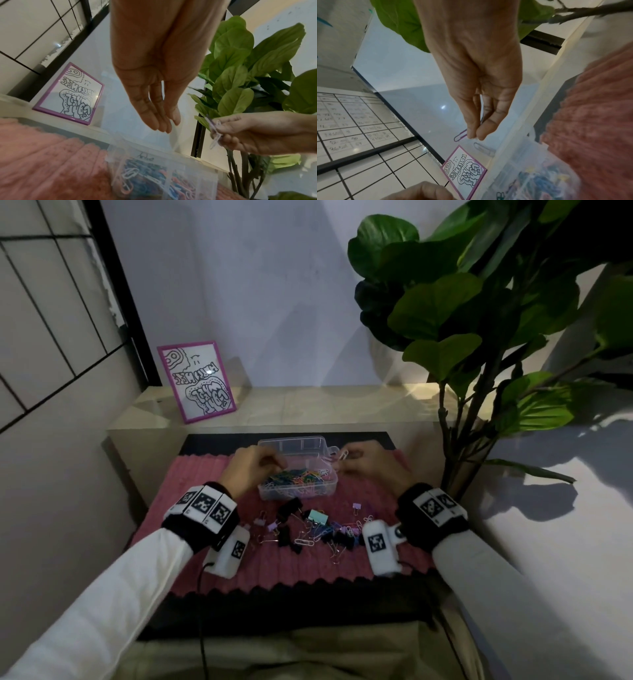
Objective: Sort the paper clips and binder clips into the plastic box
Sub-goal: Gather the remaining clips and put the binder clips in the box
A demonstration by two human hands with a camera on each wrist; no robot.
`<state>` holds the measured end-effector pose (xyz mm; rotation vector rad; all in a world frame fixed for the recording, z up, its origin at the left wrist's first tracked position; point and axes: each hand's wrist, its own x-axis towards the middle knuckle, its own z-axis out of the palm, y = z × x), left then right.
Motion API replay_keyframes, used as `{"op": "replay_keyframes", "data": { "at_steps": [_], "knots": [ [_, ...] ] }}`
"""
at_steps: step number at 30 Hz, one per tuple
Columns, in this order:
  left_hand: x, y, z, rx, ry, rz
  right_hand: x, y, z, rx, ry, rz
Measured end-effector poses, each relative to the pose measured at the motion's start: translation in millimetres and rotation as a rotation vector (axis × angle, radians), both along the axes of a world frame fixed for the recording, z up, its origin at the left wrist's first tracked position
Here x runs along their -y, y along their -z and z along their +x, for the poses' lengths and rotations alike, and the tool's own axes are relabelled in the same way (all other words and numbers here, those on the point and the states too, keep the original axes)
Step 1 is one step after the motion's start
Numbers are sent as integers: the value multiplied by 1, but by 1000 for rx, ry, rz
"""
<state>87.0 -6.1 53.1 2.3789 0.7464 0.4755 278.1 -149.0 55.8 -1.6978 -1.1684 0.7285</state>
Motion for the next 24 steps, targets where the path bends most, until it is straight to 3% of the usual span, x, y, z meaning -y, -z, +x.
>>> {"op": "replay_keyframes", "data": {
  "at_steps": [5, 12, 15, 19, 22, 24],
  "knots": [
    [-4, 1, -21, -14, -27, -59, -46, -9, -5, -48, -8, -26],
    [22, 17, -18, -106, 128, -80, -66, -1, -8, 392, -160, -280],
    [33, 29, -9, -199, 210, -167, -57, -1, 0, 461, -155, -229],
    [45, 40, 2, -267, 294, -99, -43, -2, 11, 360, -48, -75],
    [55, 42, 6, -267, 320, -53, -28, -4, 22, 465, -9, -6],
    [60, 43, 5, -266, 344, -6, -12, -1, 32, 584, -53, -80]
  ]
}}
